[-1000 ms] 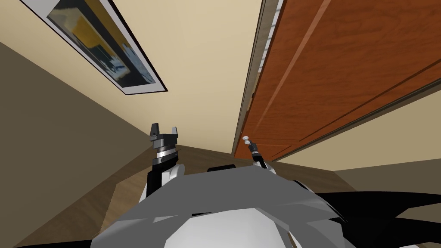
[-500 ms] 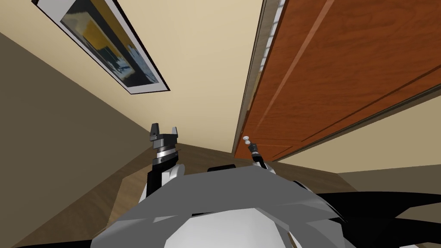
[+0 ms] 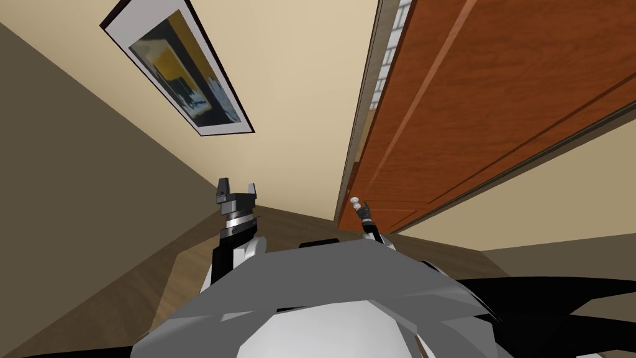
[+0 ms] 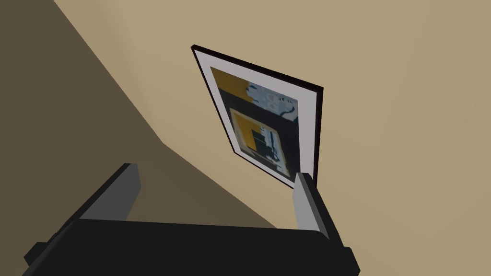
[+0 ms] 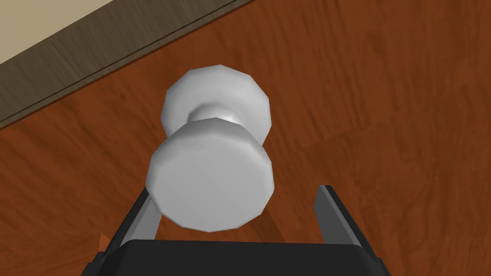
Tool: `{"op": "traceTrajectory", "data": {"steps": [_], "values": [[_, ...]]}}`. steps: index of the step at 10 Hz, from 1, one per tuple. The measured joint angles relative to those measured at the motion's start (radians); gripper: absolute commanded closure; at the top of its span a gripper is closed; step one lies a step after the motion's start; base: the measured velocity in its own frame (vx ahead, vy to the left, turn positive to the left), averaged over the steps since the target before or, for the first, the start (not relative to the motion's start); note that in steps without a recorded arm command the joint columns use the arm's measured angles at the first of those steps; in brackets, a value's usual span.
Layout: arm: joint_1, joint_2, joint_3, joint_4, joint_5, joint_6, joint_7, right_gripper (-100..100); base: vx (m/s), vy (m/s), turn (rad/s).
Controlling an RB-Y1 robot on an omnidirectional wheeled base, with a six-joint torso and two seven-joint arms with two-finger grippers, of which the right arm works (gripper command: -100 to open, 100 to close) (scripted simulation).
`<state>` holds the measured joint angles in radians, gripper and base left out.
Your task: Pull the door open
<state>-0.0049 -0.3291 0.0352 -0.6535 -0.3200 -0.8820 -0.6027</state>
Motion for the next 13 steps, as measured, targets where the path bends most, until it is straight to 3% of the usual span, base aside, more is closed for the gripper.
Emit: {"op": "traceTrajectory", "data": {"steps": [2,5,13], "values": [[-0.012,0.009,0.017,0.006,-0.021,-0.006,-0.059,-100,-0.048,0.008,0.017],[-0.004,0.020,0.033,-0.028,-0.055,0.009,-0.131,-100,-0.062,-0.014,0.015],[-0.012,0.040,0.080,-0.053,-0.147,0.026,-0.333,-100,-0.059,-0.010,0.015]]}}
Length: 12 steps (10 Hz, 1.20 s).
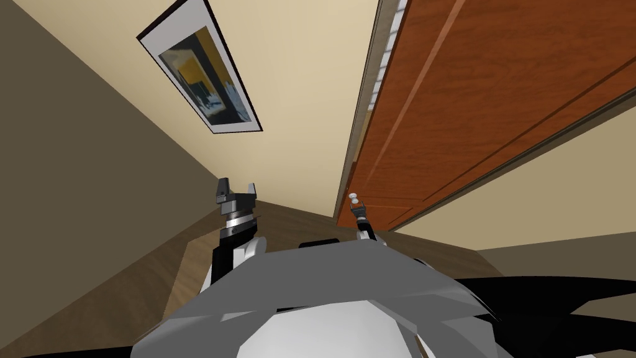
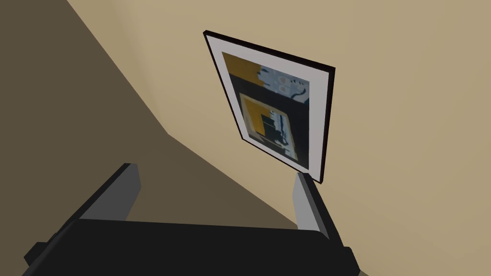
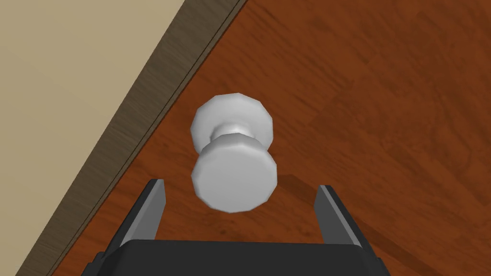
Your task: Pull the door open
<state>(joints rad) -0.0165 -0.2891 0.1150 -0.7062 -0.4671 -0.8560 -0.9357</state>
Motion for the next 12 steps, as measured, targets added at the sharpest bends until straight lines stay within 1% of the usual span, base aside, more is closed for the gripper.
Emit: {"op": "traceTrajectory", "data": {"steps": [1,2,3,5,9,11,12], "values": [[0.001,0.003,0.004,-0.005,-0.008,0.003,-0.023,-100,-0.050,-0.014,0.011],[-0.004,0.006,0.011,-0.001,-0.020,0.003,-0.052,-100,-0.037,-0.006,0.010],[-0.002,0.007,0.014,-0.006,-0.027,0.004,-0.072,-100,-0.049,-0.011,0.015],[-0.004,0.014,0.028,-0.016,-0.054,0.010,-0.127,-100,-0.060,-0.014,0.016],[-0.001,0.023,0.048,-0.039,-0.095,0.022,-0.226,-100,-0.060,-0.013,0.012],[-0.007,0.029,0.061,-0.036,-0.117,0.023,-0.284,-100,-0.059,-0.012,0.013],[-0.005,0.030,0.063,-0.042,-0.123,0.025,-0.305,-100,-0.042,-0.007,0.008]]}}
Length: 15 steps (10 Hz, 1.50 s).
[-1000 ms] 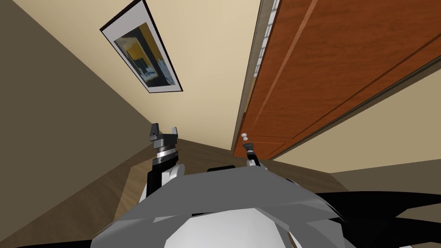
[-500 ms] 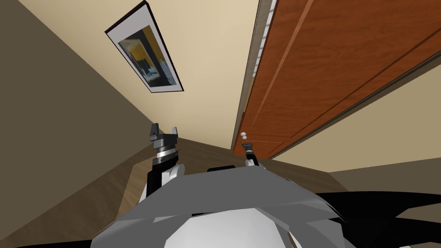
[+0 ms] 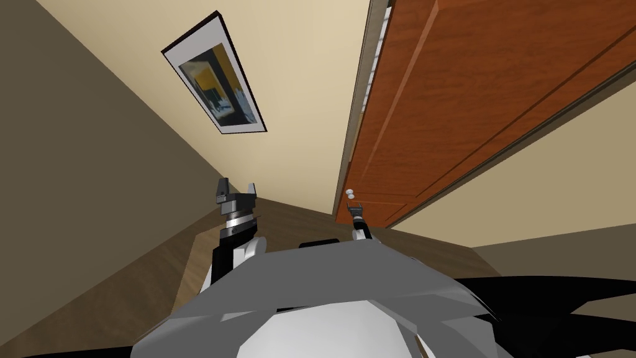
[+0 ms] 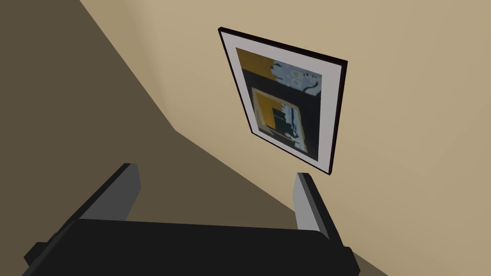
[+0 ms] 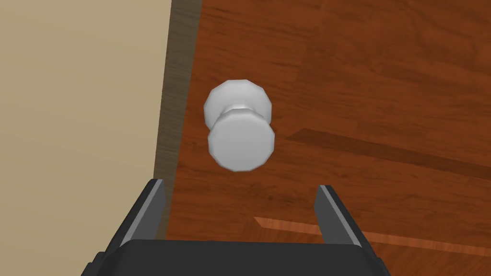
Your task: Pull the door open
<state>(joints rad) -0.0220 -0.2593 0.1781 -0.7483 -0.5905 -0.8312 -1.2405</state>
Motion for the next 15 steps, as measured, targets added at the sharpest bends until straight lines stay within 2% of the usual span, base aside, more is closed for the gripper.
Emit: {"op": "traceTrajectory", "data": {"steps": [4,6,8,10,12,13,15], "values": [[0.000,0.010,0.018,-0.018,-0.037,0.010,-0.093,-100,-0.051,-0.013,0.012],[0.001,0.013,0.023,-0.024,-0.047,0.013,-0.116,-100,0.060,0.009,0.079],[0.005,-0.014,0.018,0.002,-0.054,-0.004,-0.147,-100,0.219,-0.007,0.115],[0.038,-0.045,0.003,-0.028,-0.068,0.001,-0.163,-100,0.199,-0.014,0.114],[0.035,-0.062,0.000,0.003,-0.072,-0.016,-0.189,-100,0.109,-0.007,0.046],[0.036,-0.063,0.000,0.004,-0.073,-0.019,-0.192,100,-0.007,-0.006,-0.039],[0.035,-0.065,-0.002,0.004,-0.073,-0.016,-0.189,100,-0.026,-0.005,0.006]]}}
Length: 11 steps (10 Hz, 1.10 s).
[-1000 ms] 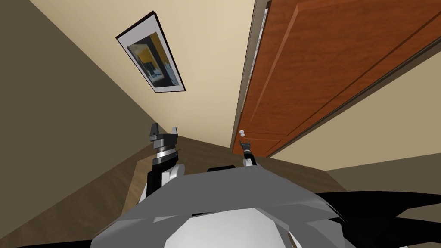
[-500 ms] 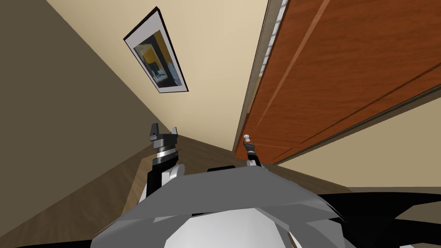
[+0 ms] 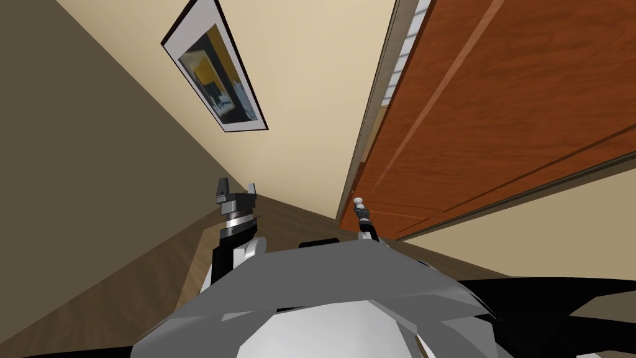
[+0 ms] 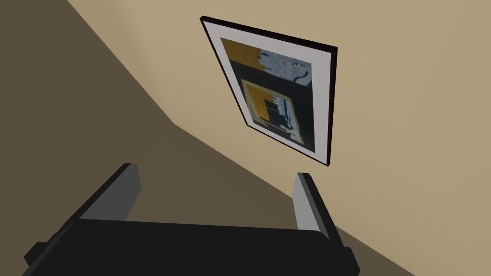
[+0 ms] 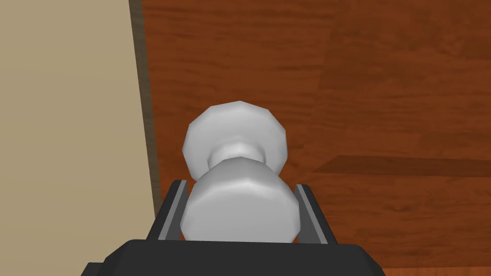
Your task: Pull the door open
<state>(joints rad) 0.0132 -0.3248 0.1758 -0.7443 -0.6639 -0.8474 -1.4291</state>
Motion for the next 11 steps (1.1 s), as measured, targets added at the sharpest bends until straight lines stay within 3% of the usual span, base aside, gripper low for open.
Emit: {"op": "traceTrajectory", "data": {"steps": [4,11], "values": [[0.002,0.002,0.002,0.001,0.000,0.003,0.000,100,-0.035,-0.007,0.032],[0.045,-0.073,0.092,-0.015,0.030,-0.033,-0.109,100,-0.213,-0.040,0.138]]}}
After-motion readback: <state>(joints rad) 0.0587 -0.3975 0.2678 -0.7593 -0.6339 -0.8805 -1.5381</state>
